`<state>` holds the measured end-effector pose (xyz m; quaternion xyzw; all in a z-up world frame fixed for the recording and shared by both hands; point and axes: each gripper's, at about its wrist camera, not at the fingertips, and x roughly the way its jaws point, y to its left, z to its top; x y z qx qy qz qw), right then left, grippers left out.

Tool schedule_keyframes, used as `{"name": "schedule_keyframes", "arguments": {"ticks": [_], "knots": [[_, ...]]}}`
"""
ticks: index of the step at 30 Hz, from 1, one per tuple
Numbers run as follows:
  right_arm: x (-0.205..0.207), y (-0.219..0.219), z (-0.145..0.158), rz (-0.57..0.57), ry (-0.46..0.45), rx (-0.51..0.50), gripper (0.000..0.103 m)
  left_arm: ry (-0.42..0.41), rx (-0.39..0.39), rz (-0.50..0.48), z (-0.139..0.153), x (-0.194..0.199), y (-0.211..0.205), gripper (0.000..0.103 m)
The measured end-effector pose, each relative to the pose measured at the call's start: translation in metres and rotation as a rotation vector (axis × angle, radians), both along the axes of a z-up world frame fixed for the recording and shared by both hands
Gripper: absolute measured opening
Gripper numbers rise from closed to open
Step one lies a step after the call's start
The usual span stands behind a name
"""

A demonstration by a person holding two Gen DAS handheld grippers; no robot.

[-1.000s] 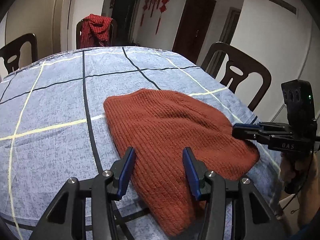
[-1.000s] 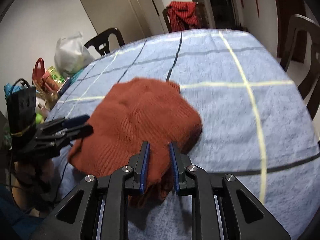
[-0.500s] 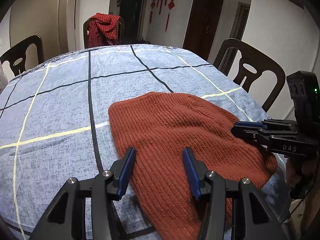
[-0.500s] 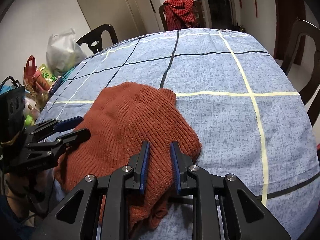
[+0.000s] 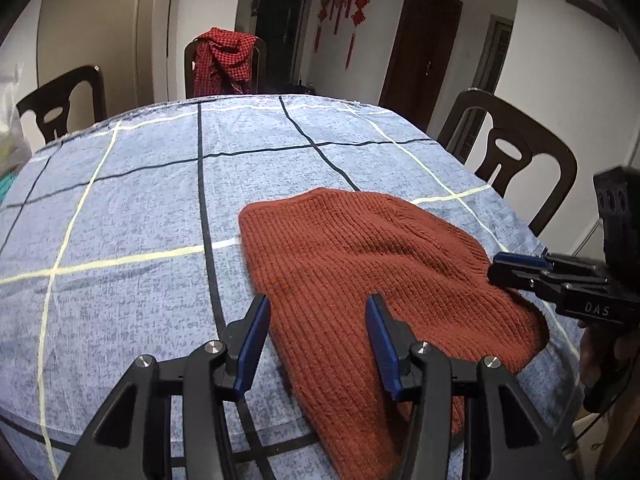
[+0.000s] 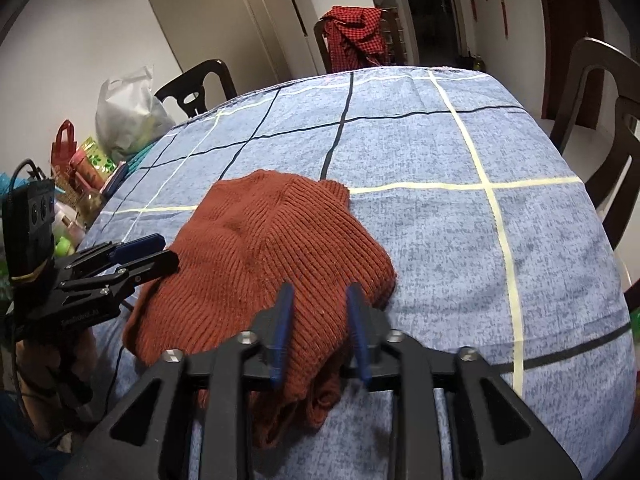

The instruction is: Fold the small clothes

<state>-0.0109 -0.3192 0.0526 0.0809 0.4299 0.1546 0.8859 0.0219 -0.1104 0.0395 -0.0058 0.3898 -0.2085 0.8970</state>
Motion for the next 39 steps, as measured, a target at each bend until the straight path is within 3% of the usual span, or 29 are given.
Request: {"name": "schedule_keyframes", "arguments": {"ticks": [3, 13, 19, 24, 29, 33, 39], "knots": [[-0.002, -0.009, -0.003, -0.03, 0.015, 0.054, 0.037, 0.037, -0.053, 0.015, -0.008, 0.003, 0.01, 0.059], [0.015, -0.028, -0.034, -0.06, 0.15, 0.302, 0.047, 0.176, -0.228, -0.016, -0.031, 0.017, 0.019, 0.061], [0.03, -0.029, -0.037, -0.037, 0.152, 0.355, 0.046, 0.166, -0.24, -0.043, -0.031, 0.018, 0.011, 0.061], [0.029, -0.019, -0.028, -0.011, 0.136, 0.324, 0.03, 0.142, -0.252, -0.071, -0.021, 0.016, 0.009, 0.035], [0.025, -0.018, -0.007, 0.01, 0.089, 0.382, 0.024, 0.119, -0.298, -0.112, -0.003, 0.014, 0.016, 0.032], [0.025, -0.003, 0.013, 0.058, 0.043, 0.373, 0.02, 0.078, -0.323, -0.131, 0.016, 0.011, 0.028, 0.032], [0.045, 0.035, 0.025, 0.14, 0.017, 0.4, 0.019, 0.021, -0.33, -0.076, 0.036, 0.015, 0.071, 0.032]]}}
